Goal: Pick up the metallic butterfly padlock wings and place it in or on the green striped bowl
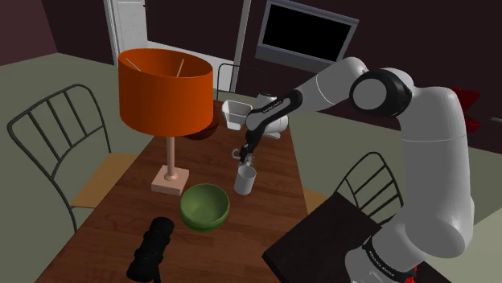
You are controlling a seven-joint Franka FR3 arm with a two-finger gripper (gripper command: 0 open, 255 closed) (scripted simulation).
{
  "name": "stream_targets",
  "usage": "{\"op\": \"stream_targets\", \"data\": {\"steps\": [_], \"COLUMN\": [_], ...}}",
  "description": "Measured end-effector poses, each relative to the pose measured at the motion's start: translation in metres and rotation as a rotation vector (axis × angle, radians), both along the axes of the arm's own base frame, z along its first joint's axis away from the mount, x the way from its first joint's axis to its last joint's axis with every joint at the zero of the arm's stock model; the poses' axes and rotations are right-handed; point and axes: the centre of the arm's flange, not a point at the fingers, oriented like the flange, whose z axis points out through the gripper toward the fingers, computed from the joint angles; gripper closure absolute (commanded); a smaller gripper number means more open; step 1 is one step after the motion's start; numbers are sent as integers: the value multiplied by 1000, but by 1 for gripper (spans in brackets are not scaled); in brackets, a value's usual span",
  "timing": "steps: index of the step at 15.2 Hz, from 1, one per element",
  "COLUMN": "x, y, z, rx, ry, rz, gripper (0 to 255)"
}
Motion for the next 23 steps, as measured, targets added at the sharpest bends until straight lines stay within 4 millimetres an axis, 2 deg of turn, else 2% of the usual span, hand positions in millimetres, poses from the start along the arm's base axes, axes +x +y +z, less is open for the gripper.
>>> {"op": "stream_targets", "data": {"steps": [6,11,23], "x": [0,-2,-1], "y": [0,-5,-6], "z": [2,22,86], "rx": [-1,-5,-6], "ry": [2,3,5], "rz": [-1,-8,-10], "gripper": [255,255,255]}}
